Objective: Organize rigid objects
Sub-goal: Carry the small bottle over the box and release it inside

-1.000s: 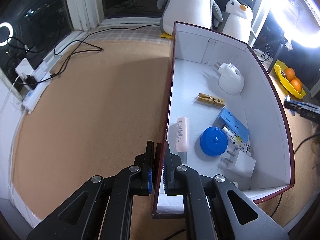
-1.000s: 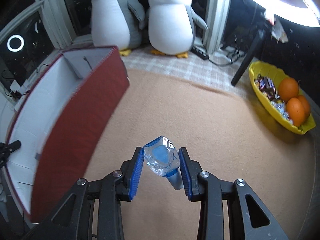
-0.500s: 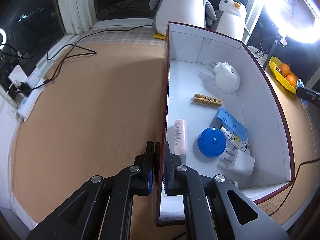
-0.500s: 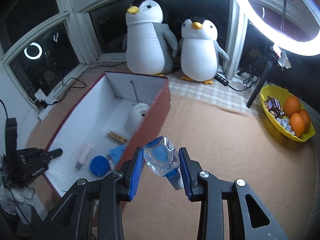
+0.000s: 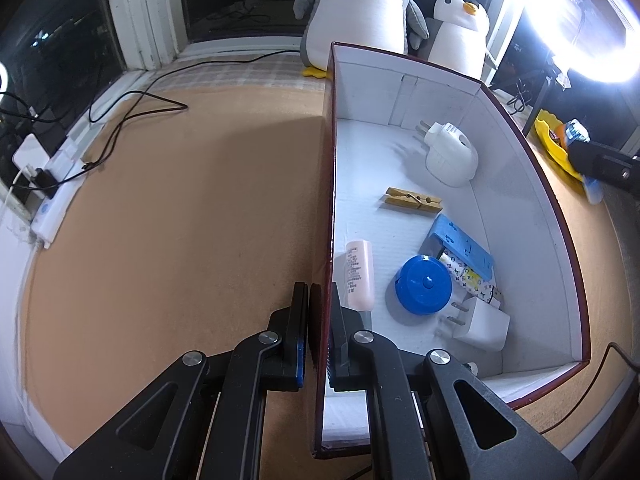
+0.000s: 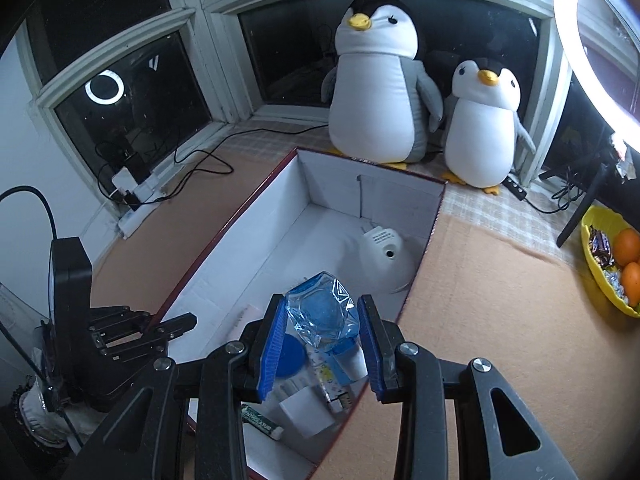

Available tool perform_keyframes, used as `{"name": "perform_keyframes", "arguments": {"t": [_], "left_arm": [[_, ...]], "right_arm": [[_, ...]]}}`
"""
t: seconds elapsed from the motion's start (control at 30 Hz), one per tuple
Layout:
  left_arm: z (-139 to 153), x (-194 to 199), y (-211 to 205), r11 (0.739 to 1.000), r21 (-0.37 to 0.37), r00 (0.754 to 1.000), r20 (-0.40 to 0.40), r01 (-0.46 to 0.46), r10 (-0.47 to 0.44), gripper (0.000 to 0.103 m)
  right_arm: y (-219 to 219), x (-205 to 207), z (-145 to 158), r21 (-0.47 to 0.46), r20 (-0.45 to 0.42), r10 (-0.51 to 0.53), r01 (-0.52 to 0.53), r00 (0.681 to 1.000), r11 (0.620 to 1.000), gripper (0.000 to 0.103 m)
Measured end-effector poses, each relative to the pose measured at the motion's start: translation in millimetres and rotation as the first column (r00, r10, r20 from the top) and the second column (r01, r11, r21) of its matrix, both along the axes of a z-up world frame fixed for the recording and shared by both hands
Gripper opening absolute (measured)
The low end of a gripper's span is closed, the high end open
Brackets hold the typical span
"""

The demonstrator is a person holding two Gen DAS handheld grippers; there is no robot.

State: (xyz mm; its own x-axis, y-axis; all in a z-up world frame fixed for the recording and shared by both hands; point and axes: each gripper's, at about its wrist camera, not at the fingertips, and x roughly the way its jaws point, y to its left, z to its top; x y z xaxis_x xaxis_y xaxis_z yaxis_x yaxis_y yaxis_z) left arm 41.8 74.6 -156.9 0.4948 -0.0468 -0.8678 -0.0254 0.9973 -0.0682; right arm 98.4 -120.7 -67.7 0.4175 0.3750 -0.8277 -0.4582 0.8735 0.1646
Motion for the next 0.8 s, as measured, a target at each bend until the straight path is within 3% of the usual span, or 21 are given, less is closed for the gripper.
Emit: {"name": "perform_keyframes", "arguments": {"t": [0.8], "left_arm": [[-3,4,-3,1.000,0.011,1.000,-0.004,0.001,-0.001,0.006]], "right_arm": [[28,16,-31,-0.075,-0.064,0.020,-0.025,0.998,0.997,0.032]]}}
